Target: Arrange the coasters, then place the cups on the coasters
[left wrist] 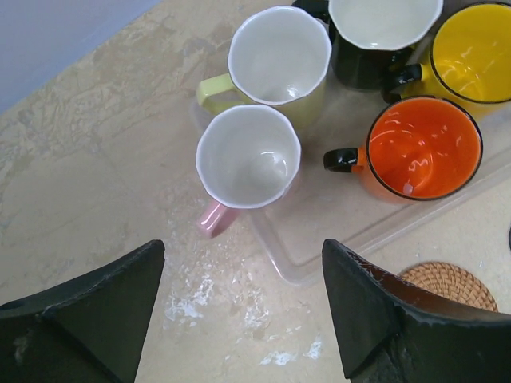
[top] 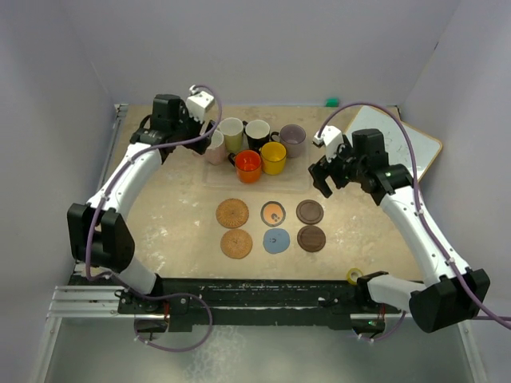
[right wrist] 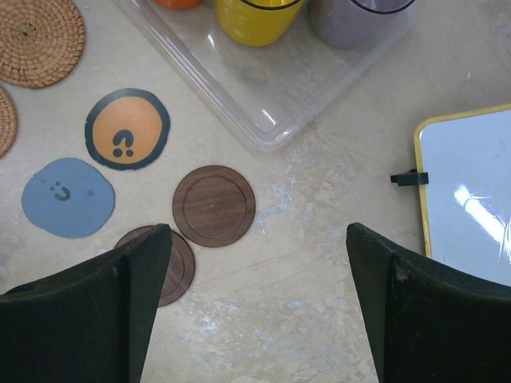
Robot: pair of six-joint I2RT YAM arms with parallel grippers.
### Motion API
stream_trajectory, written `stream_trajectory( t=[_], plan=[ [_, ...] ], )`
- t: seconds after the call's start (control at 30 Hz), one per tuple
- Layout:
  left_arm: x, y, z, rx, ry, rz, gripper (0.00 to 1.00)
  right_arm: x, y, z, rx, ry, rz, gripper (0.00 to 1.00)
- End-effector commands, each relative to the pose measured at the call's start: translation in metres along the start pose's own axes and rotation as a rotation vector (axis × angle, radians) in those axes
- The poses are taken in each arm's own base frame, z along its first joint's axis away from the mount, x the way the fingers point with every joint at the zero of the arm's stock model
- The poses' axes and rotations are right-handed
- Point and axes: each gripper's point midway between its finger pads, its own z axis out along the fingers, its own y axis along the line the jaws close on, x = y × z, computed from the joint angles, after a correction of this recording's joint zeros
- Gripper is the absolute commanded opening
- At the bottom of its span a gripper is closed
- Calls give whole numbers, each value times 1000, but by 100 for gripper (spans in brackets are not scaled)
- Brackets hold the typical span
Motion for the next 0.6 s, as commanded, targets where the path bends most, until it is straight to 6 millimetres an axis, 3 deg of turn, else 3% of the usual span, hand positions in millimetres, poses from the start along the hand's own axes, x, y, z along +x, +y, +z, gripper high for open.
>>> stream_trajectory(
  t=[0.0, 0.1, 0.57],
  plan=[
    [-20, 19, 10, -4, -42, -73, 77, -17, 7, -10, -26, -76, -7, 93],
    [-18, 27, 24, 10, -33, -97, 76, -16, 8, -9, -35, -72, -7, 93],
    [-1, 40, 83, 133, 140, -99, 54, -9, 9, -5, -35, -54, -14, 93]
  ],
)
